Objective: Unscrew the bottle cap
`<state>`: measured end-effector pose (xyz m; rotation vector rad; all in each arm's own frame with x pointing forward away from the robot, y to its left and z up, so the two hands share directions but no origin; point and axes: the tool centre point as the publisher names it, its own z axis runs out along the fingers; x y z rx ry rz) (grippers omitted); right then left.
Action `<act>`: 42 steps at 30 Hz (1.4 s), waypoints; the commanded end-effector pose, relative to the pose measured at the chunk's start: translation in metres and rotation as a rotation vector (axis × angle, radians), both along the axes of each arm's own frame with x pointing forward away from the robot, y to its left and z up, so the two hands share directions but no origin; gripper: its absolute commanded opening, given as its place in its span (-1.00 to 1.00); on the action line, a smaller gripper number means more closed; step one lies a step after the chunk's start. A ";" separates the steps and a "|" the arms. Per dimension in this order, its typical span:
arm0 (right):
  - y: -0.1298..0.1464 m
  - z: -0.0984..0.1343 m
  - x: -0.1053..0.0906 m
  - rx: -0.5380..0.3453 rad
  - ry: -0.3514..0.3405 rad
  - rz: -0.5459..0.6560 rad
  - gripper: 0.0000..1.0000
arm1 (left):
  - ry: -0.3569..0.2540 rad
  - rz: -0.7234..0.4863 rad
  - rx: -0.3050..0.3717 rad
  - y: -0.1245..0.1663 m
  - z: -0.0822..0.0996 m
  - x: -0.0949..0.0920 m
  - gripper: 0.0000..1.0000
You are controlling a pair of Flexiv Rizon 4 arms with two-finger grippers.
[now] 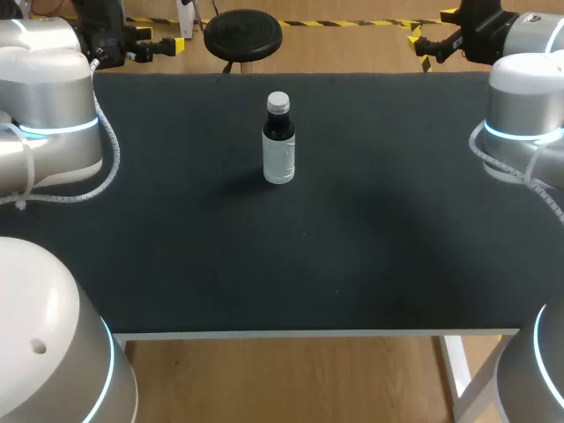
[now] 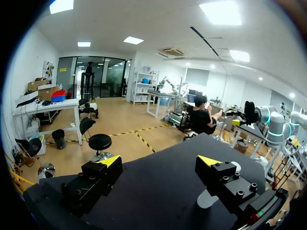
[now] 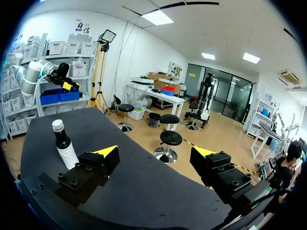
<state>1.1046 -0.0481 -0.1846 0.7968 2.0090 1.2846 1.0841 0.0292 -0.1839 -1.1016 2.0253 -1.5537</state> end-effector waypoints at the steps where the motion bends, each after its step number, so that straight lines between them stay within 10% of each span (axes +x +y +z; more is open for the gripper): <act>1: -0.001 0.000 0.000 0.002 -0.001 0.002 1.00 | 0.002 -0.001 0.001 0.000 0.000 0.000 1.00; 15: -0.001 0.000 0.000 0.002 -0.001 0.002 1.00 | 0.002 -0.001 0.001 0.000 0.000 0.000 1.00; 42: -0.001 0.000 0.000 0.002 -0.001 0.002 1.00 | -0.165 -0.629 -0.060 -0.038 -0.040 -0.026 1.00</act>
